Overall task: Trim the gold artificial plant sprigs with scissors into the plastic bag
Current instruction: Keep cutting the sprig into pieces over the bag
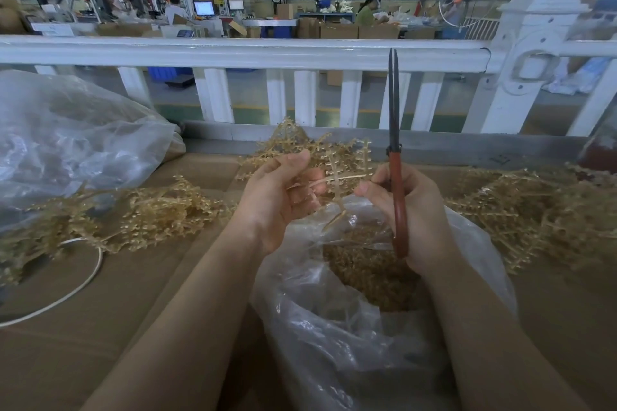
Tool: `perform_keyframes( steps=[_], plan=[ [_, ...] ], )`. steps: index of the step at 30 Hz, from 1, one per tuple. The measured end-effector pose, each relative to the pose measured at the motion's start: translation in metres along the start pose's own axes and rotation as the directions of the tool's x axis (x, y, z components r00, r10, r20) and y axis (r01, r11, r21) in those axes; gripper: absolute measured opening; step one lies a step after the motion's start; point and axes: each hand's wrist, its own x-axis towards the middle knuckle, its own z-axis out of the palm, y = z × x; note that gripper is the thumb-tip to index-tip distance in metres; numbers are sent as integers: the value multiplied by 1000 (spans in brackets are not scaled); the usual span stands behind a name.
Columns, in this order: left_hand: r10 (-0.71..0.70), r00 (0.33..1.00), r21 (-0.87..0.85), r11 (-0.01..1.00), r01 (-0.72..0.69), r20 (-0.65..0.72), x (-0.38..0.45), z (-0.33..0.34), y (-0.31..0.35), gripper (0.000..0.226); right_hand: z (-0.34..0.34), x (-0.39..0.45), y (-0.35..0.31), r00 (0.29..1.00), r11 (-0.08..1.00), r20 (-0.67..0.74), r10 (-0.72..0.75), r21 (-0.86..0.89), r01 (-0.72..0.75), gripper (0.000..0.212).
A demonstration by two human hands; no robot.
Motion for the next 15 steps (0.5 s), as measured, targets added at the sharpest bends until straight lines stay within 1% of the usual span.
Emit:
perform_keyframes(
  steps=[2,3,4,5,6,7,9,11,14,15],
  plan=[
    [47,998,59,997,-44,-50,0,0,-1,35,-1,1,0,1000,1000,14,-1,11,1,19],
    [92,992,125,989,-81,-81,0,0,-1,33,-1,1,0,1000,1000,29,-5,15,4,20],
    [158,982,227,965,-130,-107,0,-1,0,31,-1,1,0,999,1000,44,-10,19,9,21],
    [237,965,351,918,-186,-109,0,-1,1,31,-1,1,0,998,1000,60,-17,25,16,23],
    [314,947,465,850,-247,-72,0,-2,2,34,-1,1,-1,997,999,78,-25,33,22,24],
    [370,929,548,778,-309,-2,-2,-1,4,36,-1,0,-1,995,999,97,-32,42,28,25],
    [419,890,645,633,-428,180,-6,3,10,36,-1,-1,-3,990,998,133,-46,44,40,29],
    [420,846,737,445,-508,329,-8,8,16,36,-1,-2,-5,985,998,165,-54,20,51,27],
    [351,829,841,170,-514,435,-12,17,21,42,2,-4,-8,977,998,211,-42,-31,49,23],
    [319,823,857,58,-512,471,-14,18,21,42,2,-4,-8,972,997,230,-39,-53,53,25]
  ],
)
